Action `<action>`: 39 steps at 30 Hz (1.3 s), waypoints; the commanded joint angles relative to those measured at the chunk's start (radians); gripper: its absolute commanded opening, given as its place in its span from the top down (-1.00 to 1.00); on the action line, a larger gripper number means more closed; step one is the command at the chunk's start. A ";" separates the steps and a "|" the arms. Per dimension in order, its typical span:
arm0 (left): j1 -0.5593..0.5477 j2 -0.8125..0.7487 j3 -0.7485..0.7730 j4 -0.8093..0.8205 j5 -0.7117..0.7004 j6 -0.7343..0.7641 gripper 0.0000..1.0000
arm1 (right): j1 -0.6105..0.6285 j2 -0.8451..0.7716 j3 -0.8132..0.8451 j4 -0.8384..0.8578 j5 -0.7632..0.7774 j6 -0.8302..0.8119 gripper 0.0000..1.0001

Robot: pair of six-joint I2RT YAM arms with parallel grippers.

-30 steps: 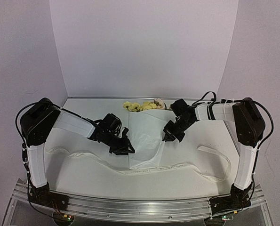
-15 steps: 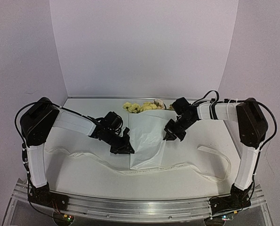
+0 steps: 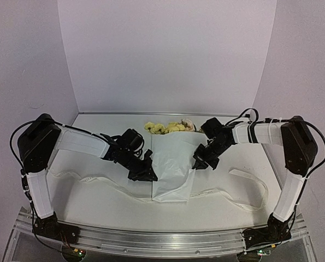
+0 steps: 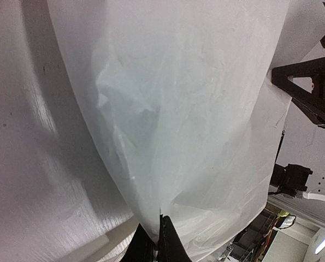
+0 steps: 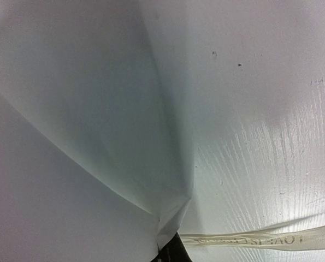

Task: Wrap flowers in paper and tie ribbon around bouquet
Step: Place the folded bouquet on the ribbon, then pick up the ribbon at the center of the board.

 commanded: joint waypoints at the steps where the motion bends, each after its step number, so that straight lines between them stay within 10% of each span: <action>1: -0.042 -0.093 -0.038 0.001 -0.011 -0.034 0.92 | 0.040 -0.070 -0.043 0.008 0.015 0.009 1.00; 19: -0.143 -0.240 -0.242 0.043 -0.105 -0.131 0.77 | 0.177 -0.181 -0.220 0.050 0.136 0.015 1.00; 27: -0.138 -0.343 -0.219 -0.078 -0.317 -0.135 -0.22 | 0.180 -0.222 -0.207 -0.001 0.150 -0.060 0.13; 39: 0.067 -0.657 -0.420 -0.358 -0.731 -0.467 -0.48 | 0.170 -0.391 -0.199 -0.235 0.330 -0.307 -0.61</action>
